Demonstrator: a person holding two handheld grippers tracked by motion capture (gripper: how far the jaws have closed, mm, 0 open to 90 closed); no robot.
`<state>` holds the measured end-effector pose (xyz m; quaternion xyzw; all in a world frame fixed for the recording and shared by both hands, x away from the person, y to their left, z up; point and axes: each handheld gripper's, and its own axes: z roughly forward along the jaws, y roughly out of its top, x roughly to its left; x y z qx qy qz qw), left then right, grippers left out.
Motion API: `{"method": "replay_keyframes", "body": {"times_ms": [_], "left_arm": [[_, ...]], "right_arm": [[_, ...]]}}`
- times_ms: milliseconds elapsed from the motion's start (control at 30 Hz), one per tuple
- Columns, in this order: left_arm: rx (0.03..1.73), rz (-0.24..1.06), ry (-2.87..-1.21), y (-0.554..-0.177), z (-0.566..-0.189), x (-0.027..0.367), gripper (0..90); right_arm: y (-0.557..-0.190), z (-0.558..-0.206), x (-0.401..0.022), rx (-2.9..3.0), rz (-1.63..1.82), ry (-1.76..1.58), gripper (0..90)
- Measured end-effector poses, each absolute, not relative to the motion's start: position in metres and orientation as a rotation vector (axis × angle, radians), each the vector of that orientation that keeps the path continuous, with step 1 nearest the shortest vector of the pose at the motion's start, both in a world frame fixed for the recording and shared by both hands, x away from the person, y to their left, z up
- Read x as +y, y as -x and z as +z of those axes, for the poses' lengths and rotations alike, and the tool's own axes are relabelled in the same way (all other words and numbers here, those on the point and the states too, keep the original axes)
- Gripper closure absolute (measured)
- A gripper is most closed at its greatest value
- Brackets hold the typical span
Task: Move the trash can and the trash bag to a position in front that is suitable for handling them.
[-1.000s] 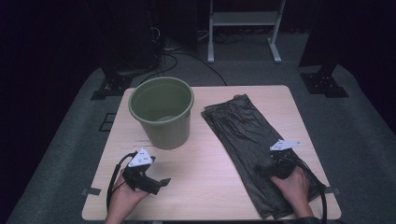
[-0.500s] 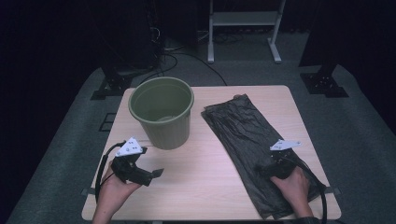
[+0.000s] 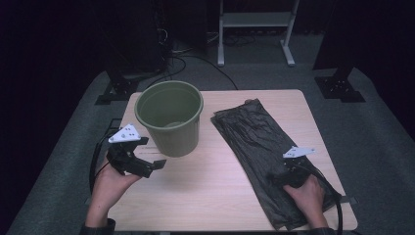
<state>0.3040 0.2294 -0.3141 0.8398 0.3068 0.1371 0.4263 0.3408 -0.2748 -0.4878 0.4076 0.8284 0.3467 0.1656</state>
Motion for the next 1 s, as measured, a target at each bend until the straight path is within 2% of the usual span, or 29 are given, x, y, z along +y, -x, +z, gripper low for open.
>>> {"method": "replay_keyframes", "body": {"times_ms": [533, 1000], "left_arm": [[0.750, 0.345, -2.052, -0.337, -0.274, 0.235, 0.0], [0.787, 0.434, -2.072, -0.385, -0.260, 0.247, 0.0]], "right_arm": [[-0.341, -0.488, -0.275, 2.359, 0.988, -1.161, 0.0], [-0.341, -0.488, -0.275, 2.359, 0.988, -1.161, 0.0]]}}
